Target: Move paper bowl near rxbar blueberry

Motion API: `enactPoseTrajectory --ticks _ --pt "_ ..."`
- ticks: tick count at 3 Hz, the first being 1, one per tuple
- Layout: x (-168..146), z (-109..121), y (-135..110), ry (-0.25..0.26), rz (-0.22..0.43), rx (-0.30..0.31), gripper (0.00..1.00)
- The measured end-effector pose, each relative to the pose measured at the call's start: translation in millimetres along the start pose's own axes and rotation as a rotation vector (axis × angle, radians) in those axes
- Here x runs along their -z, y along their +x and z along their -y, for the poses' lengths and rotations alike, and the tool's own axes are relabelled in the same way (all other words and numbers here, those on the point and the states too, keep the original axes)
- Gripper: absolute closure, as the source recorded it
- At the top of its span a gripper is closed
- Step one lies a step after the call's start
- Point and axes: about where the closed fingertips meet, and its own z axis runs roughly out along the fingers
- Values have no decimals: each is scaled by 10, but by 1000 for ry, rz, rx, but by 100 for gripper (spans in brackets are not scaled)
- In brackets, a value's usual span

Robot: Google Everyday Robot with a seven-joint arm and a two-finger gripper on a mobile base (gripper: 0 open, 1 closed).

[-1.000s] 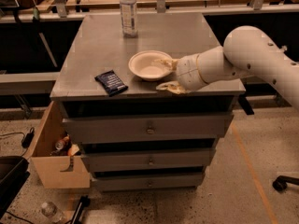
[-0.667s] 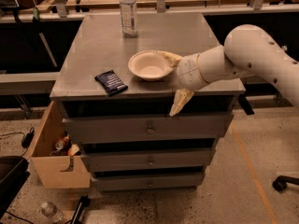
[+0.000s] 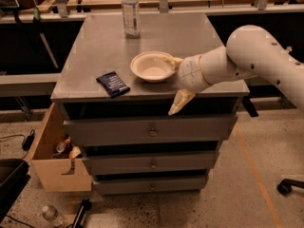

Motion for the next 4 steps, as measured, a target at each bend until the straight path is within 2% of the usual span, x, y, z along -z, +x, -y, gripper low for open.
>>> enactPoseTrajectory --ticks 1,2,3,4 --pt "188 86 -80 -22 -34 -15 38" --pt "844 245 -291 18 -123 -89 62" --pt "1651 423 -578 98 -248 -159 83" --pt "2223 380 -765 192 -319 -215 100"
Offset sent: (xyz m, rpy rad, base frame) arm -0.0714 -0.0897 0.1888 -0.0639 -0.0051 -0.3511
